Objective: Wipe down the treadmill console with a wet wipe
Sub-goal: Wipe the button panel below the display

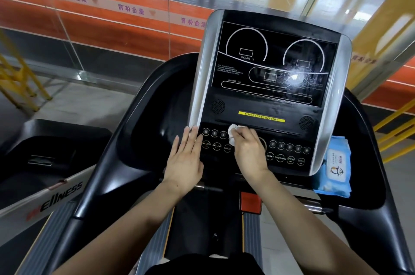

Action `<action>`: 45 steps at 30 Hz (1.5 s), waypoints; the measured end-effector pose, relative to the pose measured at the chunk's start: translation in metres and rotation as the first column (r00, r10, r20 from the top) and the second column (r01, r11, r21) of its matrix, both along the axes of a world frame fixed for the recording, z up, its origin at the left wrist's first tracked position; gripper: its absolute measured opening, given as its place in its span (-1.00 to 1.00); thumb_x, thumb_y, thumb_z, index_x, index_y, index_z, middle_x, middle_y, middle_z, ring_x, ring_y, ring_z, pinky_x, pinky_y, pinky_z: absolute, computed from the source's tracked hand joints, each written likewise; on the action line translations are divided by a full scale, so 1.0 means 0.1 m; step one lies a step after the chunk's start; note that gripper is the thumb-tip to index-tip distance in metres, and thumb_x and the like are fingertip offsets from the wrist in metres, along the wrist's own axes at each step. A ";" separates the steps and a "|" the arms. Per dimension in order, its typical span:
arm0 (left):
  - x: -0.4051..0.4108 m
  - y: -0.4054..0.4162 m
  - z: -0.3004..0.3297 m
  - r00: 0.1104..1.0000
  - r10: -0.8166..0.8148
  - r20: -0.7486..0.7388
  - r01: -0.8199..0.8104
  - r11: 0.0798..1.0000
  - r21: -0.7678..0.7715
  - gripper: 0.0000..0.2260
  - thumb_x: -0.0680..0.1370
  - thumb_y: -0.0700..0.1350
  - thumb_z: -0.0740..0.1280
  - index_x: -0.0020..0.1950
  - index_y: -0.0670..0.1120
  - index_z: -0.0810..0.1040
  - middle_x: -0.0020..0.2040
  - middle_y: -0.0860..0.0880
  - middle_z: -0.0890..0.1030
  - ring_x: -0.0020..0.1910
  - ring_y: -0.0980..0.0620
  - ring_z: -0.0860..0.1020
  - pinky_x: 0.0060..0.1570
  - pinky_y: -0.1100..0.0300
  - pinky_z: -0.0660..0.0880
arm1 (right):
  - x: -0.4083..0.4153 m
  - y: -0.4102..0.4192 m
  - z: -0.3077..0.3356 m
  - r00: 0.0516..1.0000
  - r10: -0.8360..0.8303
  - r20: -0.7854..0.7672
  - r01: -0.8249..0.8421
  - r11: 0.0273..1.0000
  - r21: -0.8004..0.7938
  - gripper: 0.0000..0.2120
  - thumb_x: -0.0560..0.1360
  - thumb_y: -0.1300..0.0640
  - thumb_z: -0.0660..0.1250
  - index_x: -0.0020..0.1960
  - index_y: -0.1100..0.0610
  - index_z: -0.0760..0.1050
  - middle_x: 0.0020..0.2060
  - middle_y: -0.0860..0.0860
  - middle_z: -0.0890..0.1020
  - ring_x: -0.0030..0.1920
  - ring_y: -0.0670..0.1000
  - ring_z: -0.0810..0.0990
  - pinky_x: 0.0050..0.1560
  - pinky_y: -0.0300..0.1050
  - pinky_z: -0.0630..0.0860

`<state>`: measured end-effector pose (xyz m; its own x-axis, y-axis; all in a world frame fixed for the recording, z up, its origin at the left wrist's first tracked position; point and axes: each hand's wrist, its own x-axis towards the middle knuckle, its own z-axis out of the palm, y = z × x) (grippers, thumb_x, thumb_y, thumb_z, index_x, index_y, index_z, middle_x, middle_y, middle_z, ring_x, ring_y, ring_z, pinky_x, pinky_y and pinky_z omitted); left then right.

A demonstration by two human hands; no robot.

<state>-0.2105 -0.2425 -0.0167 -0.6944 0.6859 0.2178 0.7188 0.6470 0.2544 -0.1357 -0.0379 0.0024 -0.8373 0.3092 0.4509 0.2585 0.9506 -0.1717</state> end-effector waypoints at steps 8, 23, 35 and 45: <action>-0.08 -0.12 0.02 0.999 0.011 0.039 -0.012 1.000 0.013 -0.29 0.58 -0.14 0.21 0.69 -0.13 0.01 0.71 -0.01 -0.14 0.68 -0.04 -0.17 0.64 -0.10 -0.04 | -0.55 -0.61 0.16 0.995 0.082 0.051 -0.083 0.997 0.008 -0.54 0.37 0.38 0.44 0.25 0.18 0.56 0.02 0.03 0.55 0.00 0.09 0.48 -0.26 -0.02 0.60; -0.11 -0.33 0.05 0.989 0.031 0.142 -0.037 0.998 0.043 -0.34 0.62 -0.14 0.18 0.70 -0.07 0.01 0.71 0.02 -0.14 0.67 0.01 -0.20 0.64 -0.10 -0.06 | -0.39 -0.58 0.29 0.988 0.152 -0.017 -0.152 0.988 0.002 -0.61 0.42 0.35 0.36 0.22 0.14 0.61 0.02 0.01 0.59 0.01 0.06 0.53 -0.23 -0.11 0.53; -0.11 -0.34 0.04 0.991 0.013 0.130 -0.020 0.998 0.055 -0.34 0.62 -0.15 0.20 0.69 -0.07 0.03 0.71 0.00 -0.13 0.67 0.00 -0.19 0.64 -0.10 -0.07 | -0.06 -0.57 -0.01 0.989 0.031 0.144 -0.031 1.000 0.001 -0.51 0.49 0.37 0.19 0.41 0.26 0.42 0.01 0.14 0.46 0.01 0.16 0.47 -0.08 0.07 0.59; -0.09 -0.26 0.05 0.991 0.000 0.131 -0.005 0.999 0.038 -0.34 0.63 -0.14 0.18 0.69 -0.07 -0.01 0.70 0.01 -0.17 0.66 0.01 -0.23 0.65 -0.09 -0.07 | -0.38 -0.64 0.22 0.962 0.020 0.272 -0.018 1.000 -0.008 -0.34 0.52 0.29 0.30 0.58 0.16 0.19 0.31 0.14 0.40 0.26 0.18 0.41 0.10 0.10 0.54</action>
